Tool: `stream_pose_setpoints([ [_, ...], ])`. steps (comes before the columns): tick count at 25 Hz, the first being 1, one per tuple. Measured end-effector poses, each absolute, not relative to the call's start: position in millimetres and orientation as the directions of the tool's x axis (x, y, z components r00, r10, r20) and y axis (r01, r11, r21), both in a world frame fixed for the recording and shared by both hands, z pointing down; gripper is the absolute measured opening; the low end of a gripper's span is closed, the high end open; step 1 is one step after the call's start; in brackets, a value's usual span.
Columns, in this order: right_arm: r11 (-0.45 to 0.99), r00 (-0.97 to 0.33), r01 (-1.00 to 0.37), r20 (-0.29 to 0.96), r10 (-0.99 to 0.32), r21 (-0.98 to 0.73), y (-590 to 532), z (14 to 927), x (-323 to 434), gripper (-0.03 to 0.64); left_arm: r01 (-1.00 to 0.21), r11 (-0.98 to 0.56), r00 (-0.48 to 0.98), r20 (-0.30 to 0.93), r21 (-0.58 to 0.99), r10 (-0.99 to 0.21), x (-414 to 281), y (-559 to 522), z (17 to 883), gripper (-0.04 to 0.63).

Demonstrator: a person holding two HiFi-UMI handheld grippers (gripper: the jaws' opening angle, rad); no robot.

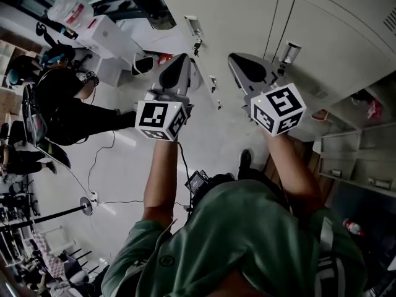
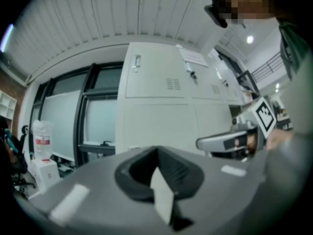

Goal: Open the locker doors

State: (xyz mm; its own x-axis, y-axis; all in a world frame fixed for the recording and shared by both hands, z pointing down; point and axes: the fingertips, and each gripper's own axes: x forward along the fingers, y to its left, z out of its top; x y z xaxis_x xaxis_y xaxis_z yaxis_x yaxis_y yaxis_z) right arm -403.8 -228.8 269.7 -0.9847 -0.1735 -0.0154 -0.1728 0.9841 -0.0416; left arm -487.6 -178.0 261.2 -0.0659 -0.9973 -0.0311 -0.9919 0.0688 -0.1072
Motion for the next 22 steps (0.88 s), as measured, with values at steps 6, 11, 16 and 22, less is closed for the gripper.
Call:
stream_pose_setpoints([
  [6, 0.989, -0.989, -0.143, 0.026, -0.142, -0.028, -246, 278, -462, 0.008, -0.989, 0.098, -0.095, -0.032, -0.112, -0.995, -512, -195, 262, -0.014],
  [11, 0.986, -0.985, -0.164, 0.06, -0.162, -0.029, -253, 287, -502, 0.008, -0.991, 0.091, -0.089, -0.028, -0.095, -0.996, -552, -203, 262, -0.014],
  [16, 0.969, -0.968, -0.243, 0.078, -0.239, -0.041, -264, 298, -534, 0.008, -0.997, 0.013, -0.013, -0.005, -0.081, -1.0, -579, -220, 273, -0.014],
  [22, 0.937, -0.93, -0.35, 0.118, -0.347, -0.006, -271, 308, -569, 0.008, -0.993, -0.096, 0.097, -0.016, -0.071, -0.995, -605, -233, 271, -0.014],
])
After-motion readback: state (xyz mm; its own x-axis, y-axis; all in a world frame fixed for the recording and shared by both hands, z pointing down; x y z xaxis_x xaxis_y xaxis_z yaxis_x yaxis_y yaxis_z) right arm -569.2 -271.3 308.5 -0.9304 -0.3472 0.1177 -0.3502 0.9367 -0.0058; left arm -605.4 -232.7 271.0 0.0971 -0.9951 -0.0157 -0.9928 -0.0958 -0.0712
